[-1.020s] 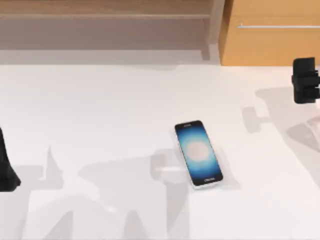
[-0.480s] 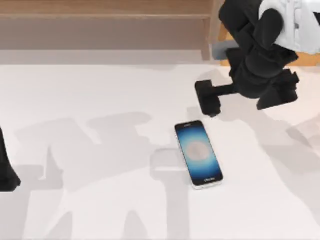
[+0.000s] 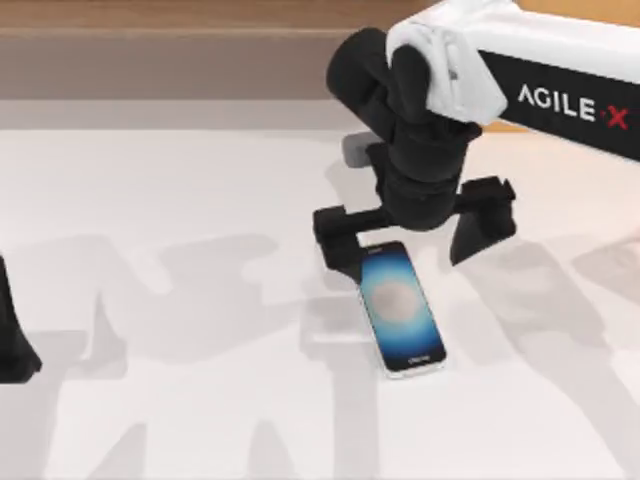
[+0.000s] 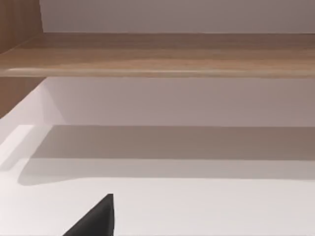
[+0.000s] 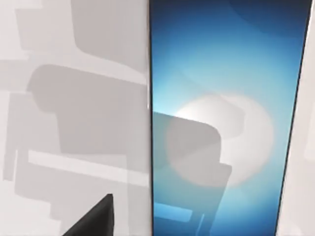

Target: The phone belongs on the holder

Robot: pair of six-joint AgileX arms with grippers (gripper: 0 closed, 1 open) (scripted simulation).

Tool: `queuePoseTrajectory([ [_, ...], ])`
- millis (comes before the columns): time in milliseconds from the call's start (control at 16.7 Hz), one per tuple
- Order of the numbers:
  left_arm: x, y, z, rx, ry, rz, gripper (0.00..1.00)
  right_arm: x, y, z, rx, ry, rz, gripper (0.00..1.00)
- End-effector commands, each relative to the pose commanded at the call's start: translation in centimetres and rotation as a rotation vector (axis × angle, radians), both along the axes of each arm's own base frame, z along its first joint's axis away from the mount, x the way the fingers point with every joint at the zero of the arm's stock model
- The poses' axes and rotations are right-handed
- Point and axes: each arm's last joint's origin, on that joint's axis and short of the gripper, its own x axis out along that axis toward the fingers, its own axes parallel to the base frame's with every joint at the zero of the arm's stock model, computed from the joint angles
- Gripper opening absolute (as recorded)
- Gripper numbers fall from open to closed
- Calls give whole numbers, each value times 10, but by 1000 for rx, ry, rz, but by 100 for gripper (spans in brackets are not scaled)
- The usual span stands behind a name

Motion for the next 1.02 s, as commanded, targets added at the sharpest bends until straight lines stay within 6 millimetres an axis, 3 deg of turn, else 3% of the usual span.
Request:
queuePoseTrajectory([
  [480,0,0,0,0,0,0,100,0,2,-2,-4,7,-2,100],
  [600,0,0,0,0,0,0,100,0,3,-15,-8,12,0,100],
  [900,0,0,0,0,0,0,100,1,5,-70,0,1,1,100],
  [1020,0,0,0,0,0,0,100,-1,4,-81,-4,7,1,100],
])
